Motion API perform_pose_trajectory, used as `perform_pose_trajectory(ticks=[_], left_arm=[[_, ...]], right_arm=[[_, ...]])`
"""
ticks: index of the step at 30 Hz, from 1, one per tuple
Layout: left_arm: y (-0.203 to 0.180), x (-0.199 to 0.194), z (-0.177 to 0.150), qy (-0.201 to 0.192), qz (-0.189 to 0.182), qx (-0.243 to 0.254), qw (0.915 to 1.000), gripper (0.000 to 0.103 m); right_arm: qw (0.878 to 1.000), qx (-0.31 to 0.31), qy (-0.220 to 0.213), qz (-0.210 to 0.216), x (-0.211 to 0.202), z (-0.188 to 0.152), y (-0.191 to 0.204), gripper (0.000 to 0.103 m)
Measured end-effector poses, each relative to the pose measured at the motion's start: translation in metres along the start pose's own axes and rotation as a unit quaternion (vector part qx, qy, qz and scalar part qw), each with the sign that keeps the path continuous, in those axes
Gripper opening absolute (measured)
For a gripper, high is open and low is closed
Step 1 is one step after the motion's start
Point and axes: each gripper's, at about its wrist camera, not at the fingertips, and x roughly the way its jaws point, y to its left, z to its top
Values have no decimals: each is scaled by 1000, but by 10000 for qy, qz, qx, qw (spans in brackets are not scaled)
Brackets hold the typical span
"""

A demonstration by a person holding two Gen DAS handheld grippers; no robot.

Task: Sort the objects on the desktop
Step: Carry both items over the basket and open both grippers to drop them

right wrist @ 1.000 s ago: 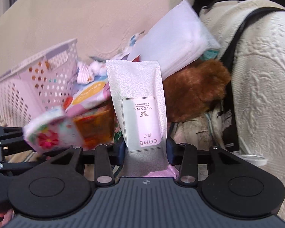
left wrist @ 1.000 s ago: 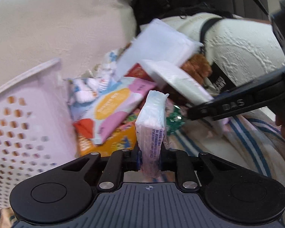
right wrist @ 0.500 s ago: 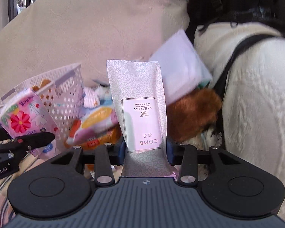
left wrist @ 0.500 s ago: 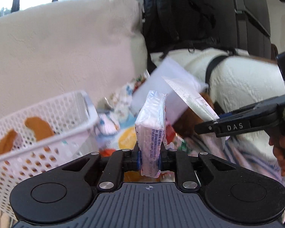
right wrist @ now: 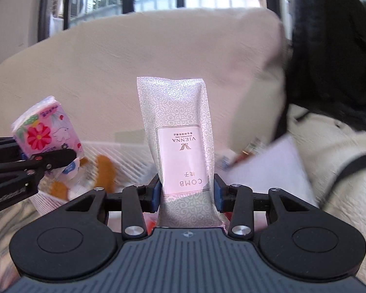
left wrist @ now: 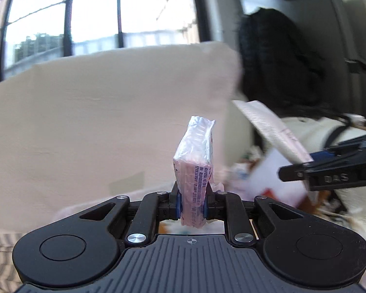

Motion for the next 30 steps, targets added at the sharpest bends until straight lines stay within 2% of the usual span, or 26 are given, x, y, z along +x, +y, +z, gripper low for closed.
perform_pose_trajectory(ticks=[5, 11, 15, 18, 19, 20, 21, 22, 23, 24, 25, 27, 30], left_arm=[[51, -1, -1, 83, 486, -221, 9985, 13], [96, 10, -17, 386, 793, -372, 9954, 13], [114, 32, -30, 720, 643, -451, 9943, 14], [118, 42, -37, 827, 364, -473, 9948, 16], [118, 47, -38, 873, 282, -459, 9947, 24], [116, 52, -39, 923, 236, -400, 9946, 25], [113, 59, -40, 1009, 228, -328, 9941, 35], [110, 65, -41, 1103, 242, -260, 9933, 51], [106, 70, -42, 1157, 305, -188, 9926, 63], [103, 73, -43, 1187, 455, -89, 9918, 80], [101, 73, -47, 1188, 721, 52, 9903, 91], [100, 72, -45, 1043, 1054, 178, 9888, 103], [107, 62, -37, 867, 1025, -118, 9909, 103]], right_arm=[[9993, 34, 3, 367, 26, 17, 41, 46], [9976, -8, 302, 621, 63, 18, 94, 46], [9965, -230, 580, 554, 93, 8, 113, 47], [9961, -416, 703, 342, 108, 0, 115, 48], [9956, -488, 758, 268, 113, -2, 116, 49], [9951, -522, 816, 191, 118, -3, 115, 52], [9944, -513, 910, 154, 123, -4, 114, 60], [9936, -489, 1008, 171, 128, -5, 112, 68], [9933, -488, 1031, 196, 129, -7, 110, 69], [9935, -511, 997, 204, 129, -8, 110, 70], [9938, -557, 954, 90, 128, -9, 109, 73], [9946, -607, 845, -3, 124, -9, 105, 80], [9974, -402, 596, 29, 110, -1, 90, 84]])
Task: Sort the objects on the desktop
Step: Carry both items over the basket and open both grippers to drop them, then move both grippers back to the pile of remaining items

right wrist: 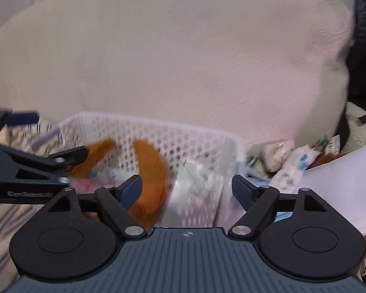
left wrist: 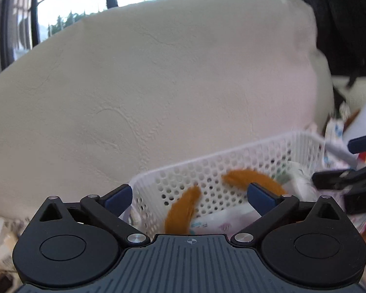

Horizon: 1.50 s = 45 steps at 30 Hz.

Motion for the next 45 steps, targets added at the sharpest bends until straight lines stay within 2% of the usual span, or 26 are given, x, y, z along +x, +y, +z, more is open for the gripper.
perform_pose_trajectory(ticks=[3, 6, 9, 12, 16, 20, 23, 25, 28, 29, 30, 31, 33, 35, 37, 39, 42, 45], left_arm=[[9, -17, 5, -187, 35, -348, 9992, 103], [5, -37, 9, -434, -69, -548, 9975, 103], [-6, -58, 3, -678, -190, -631, 9955, 103], [-23, -71, -8, -754, -368, -791, 9933, 103], [-51, -85, -27, -716, -643, -892, 9914, 103], [-75, -84, -47, -565, -783, -725, 9927, 103], [-82, -83, -55, -456, -890, -720, 9924, 103], [-84, -82, -60, -399, -950, -718, 9921, 103], [-85, -84, -70, -315, -1023, -698, 9918, 103], [-85, -85, -73, -302, -1017, -698, 9919, 103], [-86, -85, -75, -285, -1044, -680, 9918, 103], [-87, -83, -75, -275, -1062, -658, 9918, 103], [-87, -81, -77, -265, -1067, -640, 9919, 103], [-89, -80, -77, -239, -1095, -638, 9917, 103], [-94, -79, -78, -217, -1126, -623, 9914, 103], [-104, -78, -78, -193, -1263, -569, 9902, 103], [-126, -75, -79, -130, -1434, -375, 9889, 103], [-154, -69, -81, -13, -1625, -102, 9867, 103]], right_arm=[[9992, 280, -279, 78, -27, 8, -19, 84], [9982, 395, -450, -87, -50, 11, -47, 85], [9979, 362, -373, -392, -66, -4, -71, 85], [9975, 506, -102, -472, -76, -38, -87, 86], [9941, 843, 231, -645, -69, -97, -98, 86], [9908, 1083, 437, -689, -53, -135, -91, 86], [9906, 1094, 414, -704, -42, -141, -78, 87], [9902, 1047, 395, -835, -33, -138, -71, 91], [9874, 1155, 456, -984, -20, -135, -74, 90], [9858, 1278, 517, -963, -17, -135, -78, 88], [9838, 1448, 612, -861, -14, -138, -83, 70], [9811, 1649, 706, -721, -10, -142, -90, 41], [9764, 1921, 756, -643, -11, -150, -102, 26], [9745, 2092, 633, -502, -18, -156, -113, 23], [9706, 2314, 480, -460, -27, -157, -123, 4], [9676, 2458, 397, -411, -36, -155, -133, 1], [9724, 2261, 366, -455, -47, -150, -141, 1], [9707, 2355, 235, -413, -63, -149, -153, 1]])
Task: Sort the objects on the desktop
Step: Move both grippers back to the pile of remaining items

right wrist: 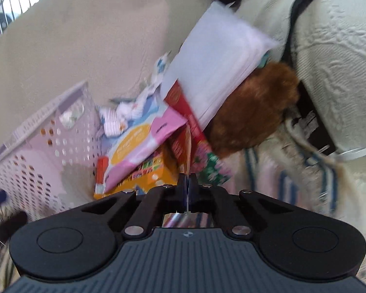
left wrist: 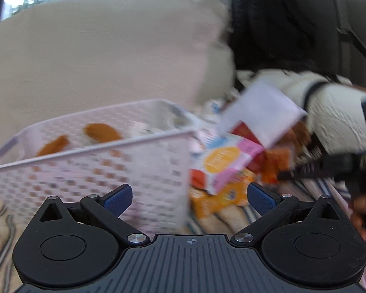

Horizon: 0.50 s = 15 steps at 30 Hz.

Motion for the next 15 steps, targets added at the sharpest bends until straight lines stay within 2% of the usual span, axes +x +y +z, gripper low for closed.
perform_pose_trajectory(ticks=[3, 8, 11, 14, 15], left_arm=[[-30, 23, 0, 229, -198, 312, 9991, 103], [-76, 72, -4, 515, -173, 983, 9937, 103], [-84, 98, -11, 640, 91, 1077, 9921, 103], [-81, 113, -24, 919, -102, 1000, 9907, 102], [-79, 115, -26, 954, -223, 954, 9906, 99]], right_arm=[[9999, -134, -72, -66, -7, 9, -8, 1], [9999, -103, -105, 76, -14, 7, -24, 1], [9997, -160, -107, 143, -18, 4, -30, 1], [9996, -124, -130, 213, -18, 3, -38, 1], [9996, -109, -126, 246, -19, 4, -40, 1]])
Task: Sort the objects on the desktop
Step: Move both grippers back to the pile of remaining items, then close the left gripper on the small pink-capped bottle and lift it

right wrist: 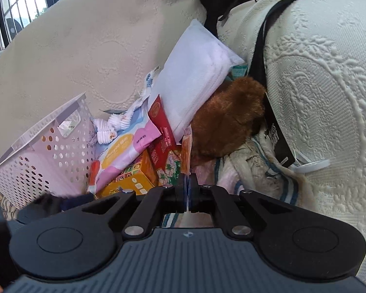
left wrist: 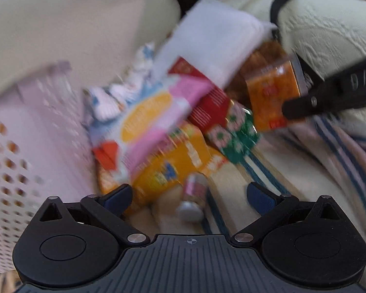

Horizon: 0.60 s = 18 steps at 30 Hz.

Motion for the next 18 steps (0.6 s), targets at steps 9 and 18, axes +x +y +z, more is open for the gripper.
perform_pose_trajectory(ticks=[9, 18], left_arm=[[20, -4, -9, 120, -529, -307, 9981, 17], [6, -25, -3, -263, 136, 244, 9993, 17]], right_arm=[[9998, 70, -4, 212, 9, 0, -5, 6], [9998, -106, -107, 100, 9, -2, 0, 6]])
